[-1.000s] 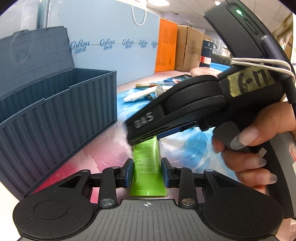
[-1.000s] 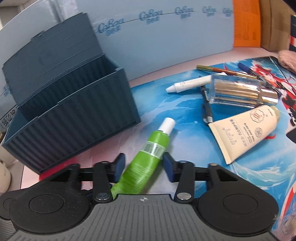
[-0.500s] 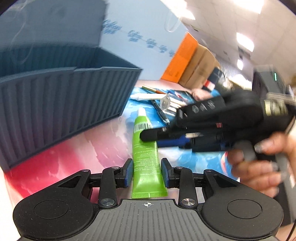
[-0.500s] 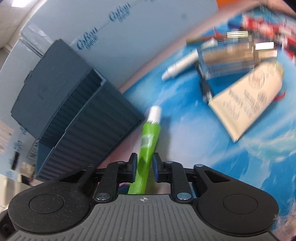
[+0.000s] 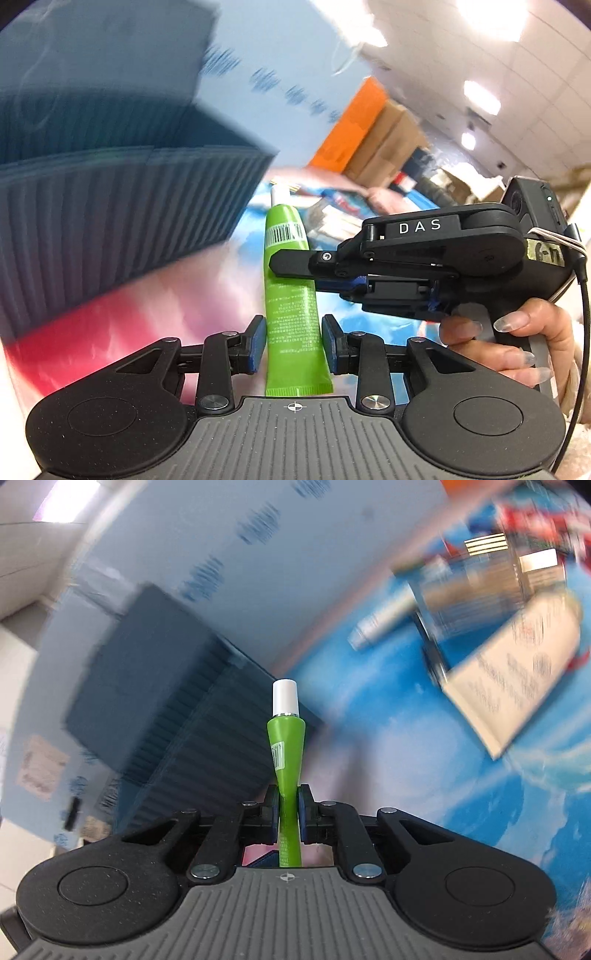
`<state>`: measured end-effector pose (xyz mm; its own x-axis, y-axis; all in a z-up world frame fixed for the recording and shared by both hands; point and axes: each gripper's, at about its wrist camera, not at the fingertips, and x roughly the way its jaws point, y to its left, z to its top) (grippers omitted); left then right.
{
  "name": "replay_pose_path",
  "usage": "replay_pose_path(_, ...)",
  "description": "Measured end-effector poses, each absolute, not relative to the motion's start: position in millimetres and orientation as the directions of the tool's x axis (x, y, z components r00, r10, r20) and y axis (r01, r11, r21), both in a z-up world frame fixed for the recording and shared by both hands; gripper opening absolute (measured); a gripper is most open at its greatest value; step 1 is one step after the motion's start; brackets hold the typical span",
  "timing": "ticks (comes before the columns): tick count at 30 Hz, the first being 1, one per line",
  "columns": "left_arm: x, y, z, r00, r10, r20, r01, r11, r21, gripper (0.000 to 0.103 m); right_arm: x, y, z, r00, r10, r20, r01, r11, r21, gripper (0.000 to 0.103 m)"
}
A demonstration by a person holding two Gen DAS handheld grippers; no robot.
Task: Organize rigid objects
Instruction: 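Lift the green tube with the right gripper and lower it into the box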
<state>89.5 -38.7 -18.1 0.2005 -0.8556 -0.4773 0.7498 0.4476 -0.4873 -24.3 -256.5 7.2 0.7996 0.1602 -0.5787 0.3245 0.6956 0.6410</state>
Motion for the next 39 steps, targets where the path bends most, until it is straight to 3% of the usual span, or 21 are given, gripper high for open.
replay_pose_path(9,86,-14,46,0.36,-0.871,-0.334,0.824,0.465,-0.325,0.034,-30,-229,88,0.948,0.162,-0.274,0.037,0.799,0.601,0.01)
replay_pose_path(13,102,15,45,0.405,-0.853,-0.33,0.767,0.513,-0.384,0.039,-8,-207,108,0.963,0.165,-0.213,-0.045,0.877,0.477,0.01)
replay_pose_path(15,113,31,46,0.469,-0.816,-0.338,0.693,0.577,-0.432,0.051,4,-197,114,0.97,0.18,-0.165,-0.103,0.914,0.392,0.01)
replay_pose_path(19,133,65,41,0.53,-0.78,-0.332,0.535,0.612,-0.583,0.059,24,-178,122,0.96,0.254,-0.12,-0.236,0.961,0.148,0.01)
replay_pose_path(20,138,72,38,0.54,-0.774,-0.331,0.489,0.608,-0.625,0.064,29,-173,122,0.958,0.261,-0.121,-0.254,0.965,0.068,0.01)
replay_pose_path(25,144,86,34,0.524,-0.794,-0.308,0.422,0.556,-0.716,0.067,48,-151,110,0.946,0.273,-0.175,-0.315,0.903,-0.291,0.01)
replay_pose_path(29,142,84,34,0.542,-0.775,-0.324,0.412,0.581,-0.702,0.075,67,-137,80,0.937,0.179,-0.298,-0.325,0.761,-0.562,0.01)
replay_pose_path(33,148,87,31,0.537,-0.771,-0.342,0.391,0.587,-0.709,0.075,74,-128,56,0.887,0.153,-0.435,-0.43,0.612,-0.664,0.009)
replay_pose_path(39,149,86,30,0.534,-0.772,-0.344,0.394,0.588,-0.707,0.075,83,-118,50,0.828,0.128,-0.545,-0.535,0.473,-0.701,0.009)
